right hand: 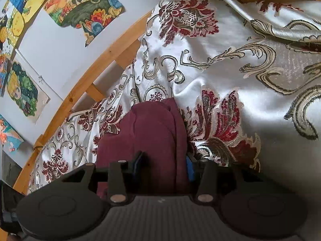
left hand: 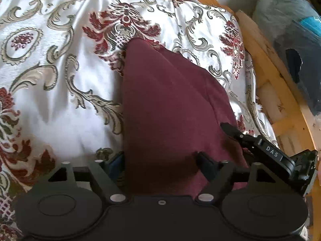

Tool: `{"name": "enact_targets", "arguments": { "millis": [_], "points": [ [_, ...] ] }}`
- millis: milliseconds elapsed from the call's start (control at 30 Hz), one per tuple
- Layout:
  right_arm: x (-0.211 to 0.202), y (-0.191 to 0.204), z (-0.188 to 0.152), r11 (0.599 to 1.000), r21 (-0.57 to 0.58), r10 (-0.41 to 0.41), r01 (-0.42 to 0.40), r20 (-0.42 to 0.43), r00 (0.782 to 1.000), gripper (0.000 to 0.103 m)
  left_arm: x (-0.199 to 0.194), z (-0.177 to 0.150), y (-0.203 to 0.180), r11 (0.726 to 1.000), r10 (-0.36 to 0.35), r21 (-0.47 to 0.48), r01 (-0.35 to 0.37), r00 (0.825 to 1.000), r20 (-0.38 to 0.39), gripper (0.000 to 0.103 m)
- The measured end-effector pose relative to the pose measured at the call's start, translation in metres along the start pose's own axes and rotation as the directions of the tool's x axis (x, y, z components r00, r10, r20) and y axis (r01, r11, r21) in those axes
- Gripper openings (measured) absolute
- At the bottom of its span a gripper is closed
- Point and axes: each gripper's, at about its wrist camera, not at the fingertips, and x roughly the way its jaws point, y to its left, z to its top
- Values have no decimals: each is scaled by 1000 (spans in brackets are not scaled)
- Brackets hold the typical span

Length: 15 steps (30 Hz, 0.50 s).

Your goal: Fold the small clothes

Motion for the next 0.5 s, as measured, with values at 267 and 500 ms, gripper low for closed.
{"name": "enact_targets", "arguments": {
  "millis": [267,500],
  "points": [
    [-5,15,-2,996,-88,3,-1,20,1000,28,-2,6,-19,993,83,90,-82,996,-16,49],
    [-21,49,-2,982,-184,55,-40,75,996,23,-23,6,-43,966,135,215,-144,989,56,39]
  ]
}}
